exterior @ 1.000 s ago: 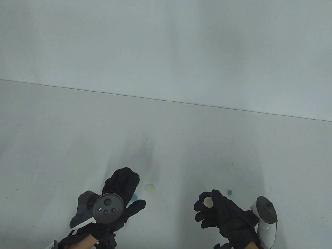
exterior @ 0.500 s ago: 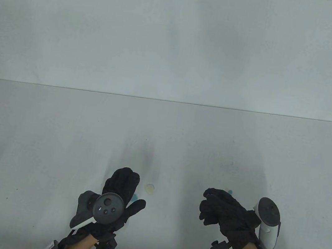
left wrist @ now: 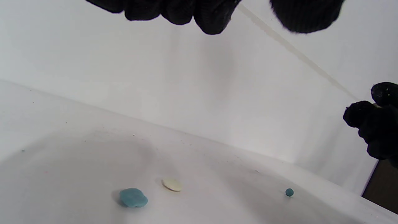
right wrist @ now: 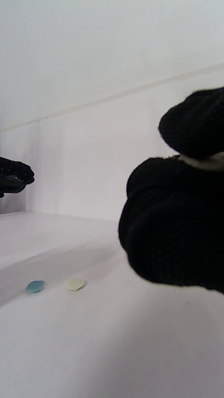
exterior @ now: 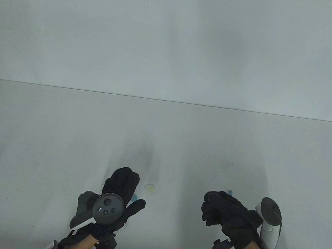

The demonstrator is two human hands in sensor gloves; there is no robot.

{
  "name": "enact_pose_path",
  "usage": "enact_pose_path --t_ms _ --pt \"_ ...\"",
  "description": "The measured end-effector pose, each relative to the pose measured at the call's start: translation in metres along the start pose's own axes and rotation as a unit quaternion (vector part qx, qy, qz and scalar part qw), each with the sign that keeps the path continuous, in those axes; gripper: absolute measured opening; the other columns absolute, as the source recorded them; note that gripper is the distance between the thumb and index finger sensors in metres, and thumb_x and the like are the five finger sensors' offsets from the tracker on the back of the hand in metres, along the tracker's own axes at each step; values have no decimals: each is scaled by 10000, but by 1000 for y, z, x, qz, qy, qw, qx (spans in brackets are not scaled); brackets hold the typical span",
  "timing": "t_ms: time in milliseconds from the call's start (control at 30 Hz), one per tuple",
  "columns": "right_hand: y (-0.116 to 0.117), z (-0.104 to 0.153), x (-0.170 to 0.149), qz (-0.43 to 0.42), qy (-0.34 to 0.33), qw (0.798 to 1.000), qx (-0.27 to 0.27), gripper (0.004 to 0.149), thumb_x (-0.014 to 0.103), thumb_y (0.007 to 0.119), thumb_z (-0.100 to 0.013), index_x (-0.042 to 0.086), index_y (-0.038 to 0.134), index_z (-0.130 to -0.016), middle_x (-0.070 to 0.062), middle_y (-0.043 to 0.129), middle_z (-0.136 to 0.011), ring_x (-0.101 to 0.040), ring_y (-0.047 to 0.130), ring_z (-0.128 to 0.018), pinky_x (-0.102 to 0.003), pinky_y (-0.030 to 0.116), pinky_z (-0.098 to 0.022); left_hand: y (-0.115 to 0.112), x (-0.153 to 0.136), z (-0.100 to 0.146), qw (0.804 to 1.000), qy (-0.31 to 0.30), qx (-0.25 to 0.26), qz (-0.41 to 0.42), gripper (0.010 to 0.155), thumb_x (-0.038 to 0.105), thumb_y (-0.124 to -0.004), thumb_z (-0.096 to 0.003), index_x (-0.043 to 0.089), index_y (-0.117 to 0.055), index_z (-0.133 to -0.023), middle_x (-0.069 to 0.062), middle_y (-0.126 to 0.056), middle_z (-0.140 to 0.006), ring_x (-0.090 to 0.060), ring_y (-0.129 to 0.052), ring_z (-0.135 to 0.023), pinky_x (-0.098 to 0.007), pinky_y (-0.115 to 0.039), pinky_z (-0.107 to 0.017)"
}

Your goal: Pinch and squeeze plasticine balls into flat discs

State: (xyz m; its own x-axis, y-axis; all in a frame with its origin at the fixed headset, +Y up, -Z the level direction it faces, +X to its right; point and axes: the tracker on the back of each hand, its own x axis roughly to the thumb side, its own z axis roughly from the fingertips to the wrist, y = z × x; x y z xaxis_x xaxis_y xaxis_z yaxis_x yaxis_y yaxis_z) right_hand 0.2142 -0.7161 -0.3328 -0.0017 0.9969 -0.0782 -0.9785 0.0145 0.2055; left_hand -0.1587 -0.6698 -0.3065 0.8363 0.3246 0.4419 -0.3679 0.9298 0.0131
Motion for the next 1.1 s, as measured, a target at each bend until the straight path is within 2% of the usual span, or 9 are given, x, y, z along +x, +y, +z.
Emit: enact_pose_path --t_ms 233,367,400,467,533,800,933,1100 --pt "2 2 3 40 -5 999 -21 413 409 841 -504 77 876 -748 -7 1025 -486 -122 1063 -314 -168 983 -166 0 0 0 1000 -1 1 1 798 508 -629 -539 30 -427 -1145 -297 -338 -1158 -560 -384 -1064 -636 -421 -734" --pt "1 1 0 31 2 999 -14 412 420 810 -525 106 850 -787 2 1008 -546 -135 1053 -378 -179 980 -220 0 0 0 1000 -1 2 -2 798 508 -629 -538 30 -427 -1145 -295 -339 -1158 -559 -385 -1063 -636 -421 -734" --pt "1 1 -3 18 7 1000 -6 441 447 782 -542 112 827 -826 -25 998 -603 -166 1046 -429 -198 979 -260 0 0 0 1000 -1 2 -1 797 508 -629 -539 30 -427 -1145 -296 -337 -1158 -562 -385 -1062 -636 -421 -733" --pt "0 0 -7 -11 15 1000 19 694 577 664 -569 17 724 -974 -171 934 -801 -304 1013 -591 -265 967 -329 -1 0 0 1000 0 0 -1 798 508 -629 -539 30 -426 -1144 -295 -338 -1158 -559 -385 -1063 -636 -419 -734" --pt "0 -1 -10 -37 20 999 31 773 614 624 -574 -13 659 -1024 -219 882 -885 -353 993 -647 -307 961 -362 -1 0 0 1000 1 0 -2 799 508 -629 -539 29 -425 -1145 -297 -337 -1157 -561 -383 -1063 -636 -420 -733" --pt "-1 -1 -6 -15 13 1000 4 473 409 714 -581 39 831 -851 -83 1026 -642 -204 1087 -462 -230 988 -287 -2 -1 0 1000 0 -2 -1 799 508 -629 -539 28 -427 -1145 -296 -337 -1158 -561 -382 -1064 -638 -417 -734" --pt "2 -1 0 17 8 1000 2 433 333 721 -582 -3 854 -820 -107 1042 -587 -202 1100 -409 -228 997 -248 -2 -1 0 1000 0 -4 -3 798 508 -629 -539 30 -426 -1145 -294 -338 -1158 -561 -381 -1064 -637 -418 -734" --pt "4 -1 -1 25 8 1000 6 433 341 711 -588 10 845 -832 -100 1036 -610 -204 1098 -432 -233 995 -269 -2 -1 0 1000 1 -1 -2 797 508 -629 -539 31 -427 -1145 -297 -335 -1158 -561 -381 -1063 -636 -418 -734"
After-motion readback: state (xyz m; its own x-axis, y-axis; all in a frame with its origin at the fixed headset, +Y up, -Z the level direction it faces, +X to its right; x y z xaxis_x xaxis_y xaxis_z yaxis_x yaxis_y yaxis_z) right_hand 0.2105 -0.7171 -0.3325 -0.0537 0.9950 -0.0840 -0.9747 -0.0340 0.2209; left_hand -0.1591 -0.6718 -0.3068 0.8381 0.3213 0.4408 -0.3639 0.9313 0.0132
